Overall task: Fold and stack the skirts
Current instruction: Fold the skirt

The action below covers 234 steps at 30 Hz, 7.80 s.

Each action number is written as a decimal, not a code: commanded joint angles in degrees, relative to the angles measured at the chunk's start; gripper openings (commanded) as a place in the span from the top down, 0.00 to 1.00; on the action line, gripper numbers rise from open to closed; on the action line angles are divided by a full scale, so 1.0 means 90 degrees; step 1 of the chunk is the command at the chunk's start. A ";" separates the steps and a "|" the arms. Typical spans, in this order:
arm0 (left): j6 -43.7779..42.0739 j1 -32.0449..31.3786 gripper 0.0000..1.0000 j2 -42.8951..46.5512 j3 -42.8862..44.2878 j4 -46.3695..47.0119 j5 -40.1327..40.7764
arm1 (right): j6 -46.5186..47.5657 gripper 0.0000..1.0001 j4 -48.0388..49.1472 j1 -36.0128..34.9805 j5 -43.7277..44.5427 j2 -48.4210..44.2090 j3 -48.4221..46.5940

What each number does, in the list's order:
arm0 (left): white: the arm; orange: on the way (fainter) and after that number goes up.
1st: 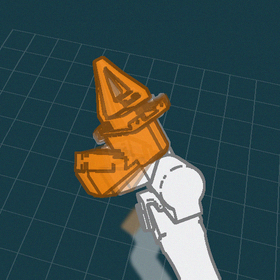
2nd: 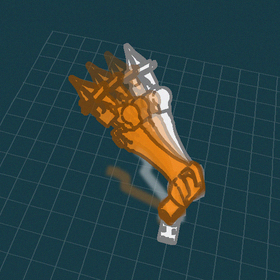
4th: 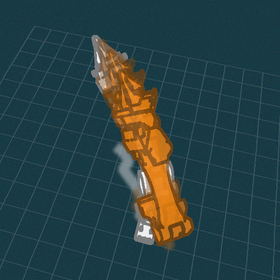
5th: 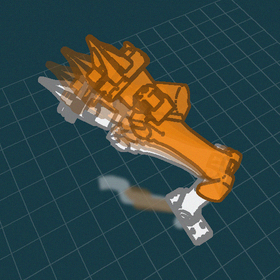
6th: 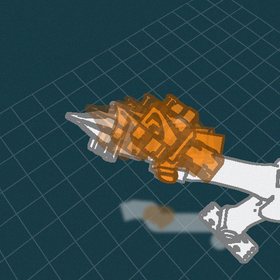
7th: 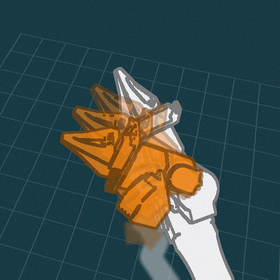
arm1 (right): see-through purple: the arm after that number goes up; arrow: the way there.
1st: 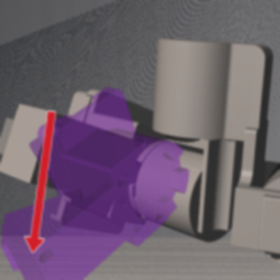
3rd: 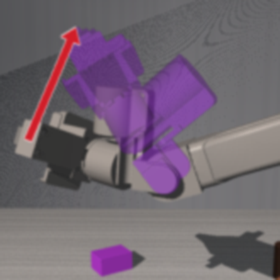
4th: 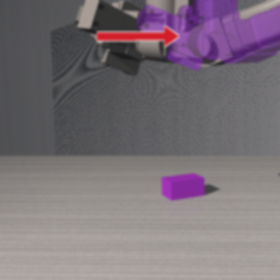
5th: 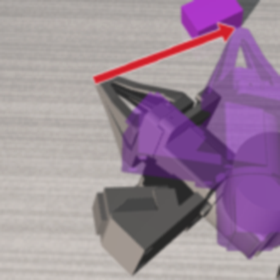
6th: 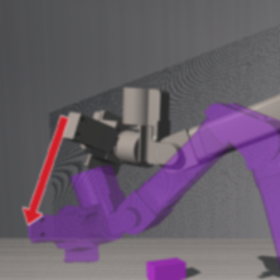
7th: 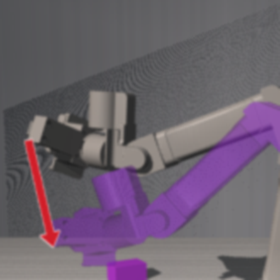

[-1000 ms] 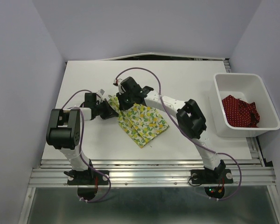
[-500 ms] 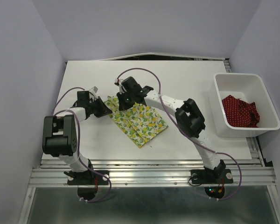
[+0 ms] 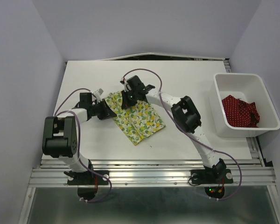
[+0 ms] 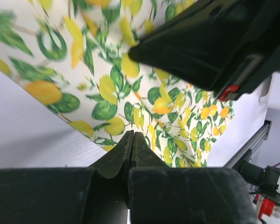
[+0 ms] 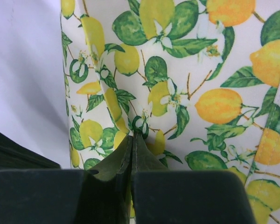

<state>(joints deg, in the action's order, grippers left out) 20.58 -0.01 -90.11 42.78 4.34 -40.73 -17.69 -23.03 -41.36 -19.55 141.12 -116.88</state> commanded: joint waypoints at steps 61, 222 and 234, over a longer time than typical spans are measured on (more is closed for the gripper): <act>-0.0089 -0.0409 1.00 -0.1004 0.0324 -0.0091 0.0405 | -0.7183 0.99 0.4980 0.0182 -0.1158 0.0238 0.2370; -0.8331 -0.5624 1.00 0.3106 -0.0906 -0.2561 0.3120 | 0.0188 0.35 0.1534 0.1334 -0.2691 -0.2487 0.2734; -0.8995 -0.5633 1.00 0.3801 -0.0721 -0.3773 0.2016 | 0.1125 0.35 0.1464 0.1334 -0.2418 -0.0575 0.0117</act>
<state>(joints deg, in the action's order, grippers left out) -58.24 -50.52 -57.76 32.88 -25.28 -17.02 -11.64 -9.80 -28.95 -42.61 130.28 -110.85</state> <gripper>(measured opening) 0.062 0.650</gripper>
